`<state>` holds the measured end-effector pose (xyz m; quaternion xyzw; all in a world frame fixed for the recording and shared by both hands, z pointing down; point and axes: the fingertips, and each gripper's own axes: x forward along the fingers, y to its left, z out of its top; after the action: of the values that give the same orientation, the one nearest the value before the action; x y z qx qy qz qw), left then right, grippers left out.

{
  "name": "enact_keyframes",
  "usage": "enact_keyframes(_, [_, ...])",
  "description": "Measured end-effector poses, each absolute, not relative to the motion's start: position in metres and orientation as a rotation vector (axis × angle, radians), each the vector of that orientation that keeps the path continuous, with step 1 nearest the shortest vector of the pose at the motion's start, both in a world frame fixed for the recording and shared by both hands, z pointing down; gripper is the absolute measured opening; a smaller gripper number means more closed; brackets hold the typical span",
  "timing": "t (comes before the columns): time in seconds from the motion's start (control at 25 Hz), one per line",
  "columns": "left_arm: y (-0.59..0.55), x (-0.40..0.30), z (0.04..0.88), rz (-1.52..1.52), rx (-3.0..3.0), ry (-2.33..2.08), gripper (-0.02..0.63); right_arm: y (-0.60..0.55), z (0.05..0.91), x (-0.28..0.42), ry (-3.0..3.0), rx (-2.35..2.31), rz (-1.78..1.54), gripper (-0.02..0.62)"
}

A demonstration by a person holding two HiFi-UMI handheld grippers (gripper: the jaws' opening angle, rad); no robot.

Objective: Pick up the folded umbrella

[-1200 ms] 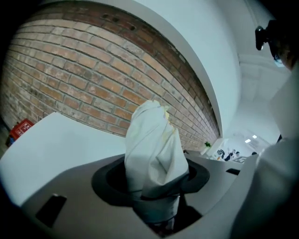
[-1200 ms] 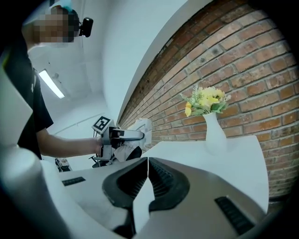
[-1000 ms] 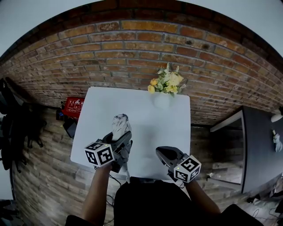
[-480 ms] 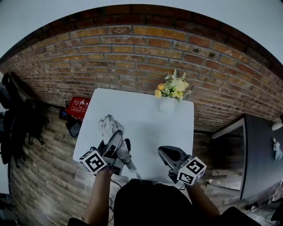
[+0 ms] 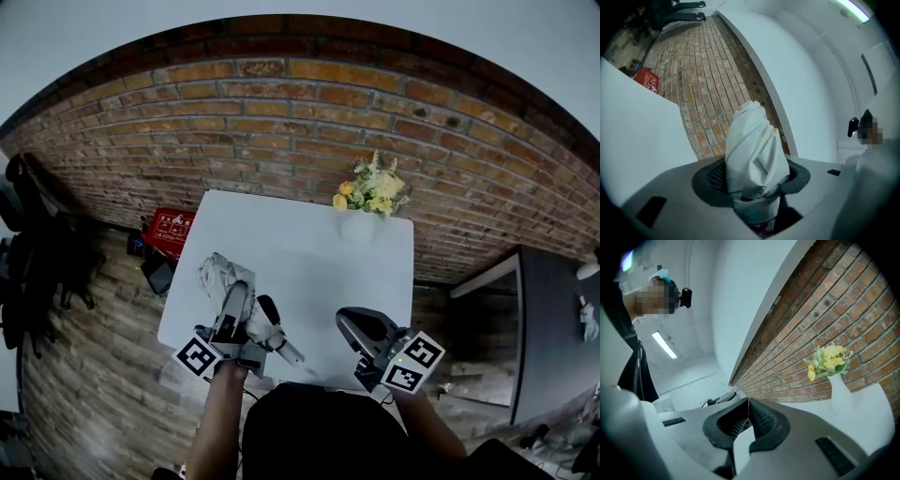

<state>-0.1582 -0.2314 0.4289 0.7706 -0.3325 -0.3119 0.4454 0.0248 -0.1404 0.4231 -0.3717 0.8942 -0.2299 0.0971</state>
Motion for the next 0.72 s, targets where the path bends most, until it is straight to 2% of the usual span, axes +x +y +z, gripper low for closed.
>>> enact_keyframes(0.72, [-0.229,-0.164,0.458,-0.762,1.860,-0.843,0.244,-0.149,0.448,0.023,2.617,-1.150,-0.759,0.021])
